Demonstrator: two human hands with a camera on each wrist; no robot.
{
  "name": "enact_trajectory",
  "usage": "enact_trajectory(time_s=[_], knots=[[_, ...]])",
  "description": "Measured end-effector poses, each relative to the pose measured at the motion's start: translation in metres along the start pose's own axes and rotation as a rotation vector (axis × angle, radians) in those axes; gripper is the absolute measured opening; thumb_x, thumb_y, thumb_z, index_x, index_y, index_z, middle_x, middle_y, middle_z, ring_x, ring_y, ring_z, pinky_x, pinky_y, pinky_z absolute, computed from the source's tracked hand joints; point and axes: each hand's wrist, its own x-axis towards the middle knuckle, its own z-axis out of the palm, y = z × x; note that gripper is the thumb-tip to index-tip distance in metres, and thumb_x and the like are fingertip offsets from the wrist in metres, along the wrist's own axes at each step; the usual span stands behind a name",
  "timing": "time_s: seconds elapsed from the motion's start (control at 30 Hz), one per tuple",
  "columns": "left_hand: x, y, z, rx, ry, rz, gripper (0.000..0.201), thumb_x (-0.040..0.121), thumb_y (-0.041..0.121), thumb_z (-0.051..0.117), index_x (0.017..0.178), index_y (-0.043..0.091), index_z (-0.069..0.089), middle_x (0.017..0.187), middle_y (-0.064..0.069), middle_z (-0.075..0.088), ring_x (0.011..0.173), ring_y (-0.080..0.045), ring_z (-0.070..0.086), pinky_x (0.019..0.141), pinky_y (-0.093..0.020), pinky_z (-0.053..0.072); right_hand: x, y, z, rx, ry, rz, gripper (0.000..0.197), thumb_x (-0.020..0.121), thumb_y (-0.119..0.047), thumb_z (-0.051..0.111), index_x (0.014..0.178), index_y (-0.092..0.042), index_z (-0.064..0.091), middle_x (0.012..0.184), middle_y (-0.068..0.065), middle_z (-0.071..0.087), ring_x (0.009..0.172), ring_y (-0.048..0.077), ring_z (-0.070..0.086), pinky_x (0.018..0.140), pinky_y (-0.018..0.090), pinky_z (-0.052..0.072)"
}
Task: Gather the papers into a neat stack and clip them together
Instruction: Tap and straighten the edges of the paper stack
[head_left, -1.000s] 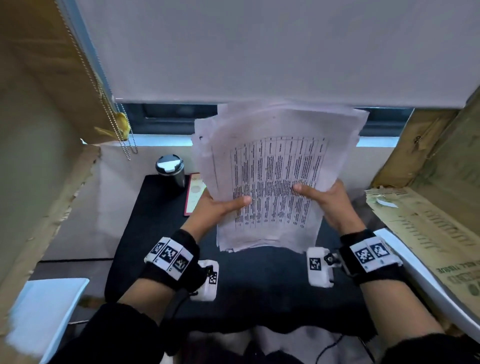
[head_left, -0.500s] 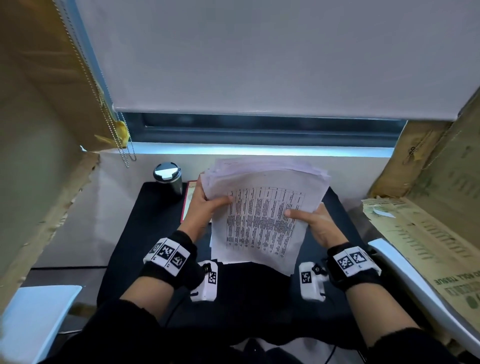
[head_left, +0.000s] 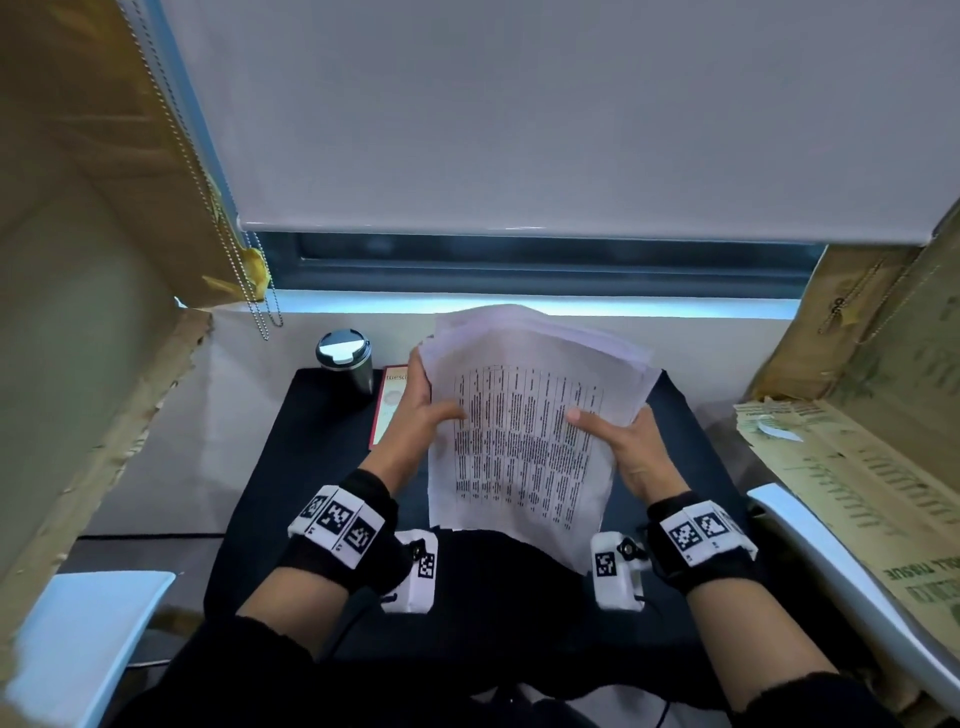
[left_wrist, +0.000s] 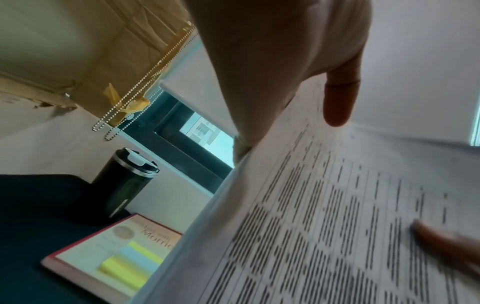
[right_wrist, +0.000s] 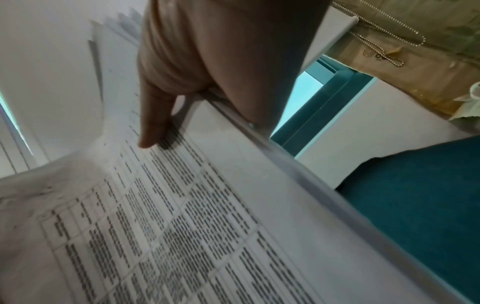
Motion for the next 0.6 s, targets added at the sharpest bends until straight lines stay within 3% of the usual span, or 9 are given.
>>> enact_trajectory(time_s=[0.1, 0.17, 0.23, 0.3, 0.37, 0.43, 0.53, 0.6], knots=[[0.002, 0.004, -0.002, -0.042, -0.012, 0.034, 0.076, 0.069, 0.001, 0.051, 0.135, 0.029, 0.027, 0.123, -0.002, 0.05, 0.113, -0.019, 0.054, 0.095, -0.038, 0.051, -0.002, -0.002, -0.008, 0.009, 0.009, -0.007, 0.042, 0.062, -0.013, 0.083, 0.1, -0.014, 0.064, 0.101, 0.009, 0.07, 0.099, 0.024, 0.067, 0.092, 0.04, 0.052], [0.002, -0.001, -0.004, -0.041, -0.004, 0.042, 0.074, 0.068, 0.0, 0.052, 0.131, 0.032, 0.032, 0.126, -0.003, 0.048, 0.115, -0.019, 0.05, 0.094, -0.036, 0.049, -0.004, 0.004, -0.011, 0.008, 0.006, 0.033, 0.061, 0.055, -0.022, 0.087, 0.105, 0.002, 0.061, 0.102, 0.015, 0.069, 0.098, 0.026, 0.067, 0.092, 0.04, 0.053], [0.003, -0.008, -0.007, -0.057, 0.03, 0.029, 0.08, 0.062, -0.004, 0.053, 0.131, 0.033, 0.036, 0.132, -0.009, 0.047, 0.117, -0.021, 0.049, 0.096, -0.038, 0.047, -0.005, 0.013, -0.014, 0.014, -0.003, 0.075, 0.057, 0.058, -0.015, 0.085, 0.106, 0.006, 0.063, 0.106, 0.02, 0.07, 0.098, 0.029, 0.068, 0.094, 0.045, 0.052], [0.004, -0.016, -0.009, -0.076, 0.069, 0.005, 0.081, 0.059, -0.006, 0.054, 0.132, 0.028, 0.043, 0.137, -0.015, 0.05, 0.122, -0.028, 0.051, 0.104, -0.049, 0.044, -0.004, 0.023, -0.014, 0.009, -0.01, 0.094, 0.049, 0.061, -0.009, 0.083, 0.104, 0.006, 0.066, 0.104, 0.018, 0.072, 0.096, 0.03, 0.069, 0.089, 0.044, 0.054], [0.006, -0.025, -0.013, -0.071, 0.103, -0.03, 0.071, 0.063, -0.003, 0.056, 0.133, 0.011, 0.049, 0.134, -0.019, 0.057, 0.126, -0.034, 0.052, 0.109, -0.059, 0.037, -0.003, 0.028, -0.01, -0.016, 0.009, 0.082, 0.037, 0.069, -0.003, 0.077, 0.104, 0.005, 0.067, 0.099, 0.012, 0.074, 0.093, 0.026, 0.07, 0.083, 0.039, 0.053], [0.003, -0.026, -0.013, -0.079, 0.172, -0.054, 0.047, 0.08, 0.003, 0.06, 0.127, 0.006, 0.056, 0.127, -0.016, 0.062, 0.125, -0.032, 0.054, 0.112, -0.053, 0.036, -0.001, 0.029, -0.004, -0.029, 0.033, 0.06, 0.029, 0.076, 0.003, 0.07, 0.104, 0.006, 0.066, 0.096, 0.007, 0.075, 0.091, 0.021, 0.07, 0.08, 0.033, 0.052], [-0.004, -0.005, -0.006, -0.054, 0.194, 0.044, 0.023, 0.094, 0.017, 0.058, 0.114, 0.029, 0.057, 0.121, 0.0, 0.062, 0.116, -0.014, 0.058, 0.109, -0.038, 0.042, 0.005, 0.012, 0.005, 0.01, 0.049, 0.02, 0.027, 0.078, 0.003, 0.067, 0.105, 0.003, 0.065, 0.094, 0.005, 0.075, 0.089, 0.02, 0.071, 0.077, 0.031, 0.054], [-0.009, 0.013, -0.001, -0.045, 0.143, 0.13, 0.021, 0.098, 0.019, 0.054, 0.113, 0.032, 0.053, 0.119, 0.007, 0.063, 0.113, -0.005, 0.06, 0.1, -0.027, 0.048, 0.006, 0.001, 0.004, 0.058, 0.037, -0.003, 0.026, 0.08, 0.004, 0.065, 0.105, 0.0, 0.065, 0.093, 0.004, 0.076, 0.089, 0.02, 0.071, 0.075, 0.029, 0.056]])
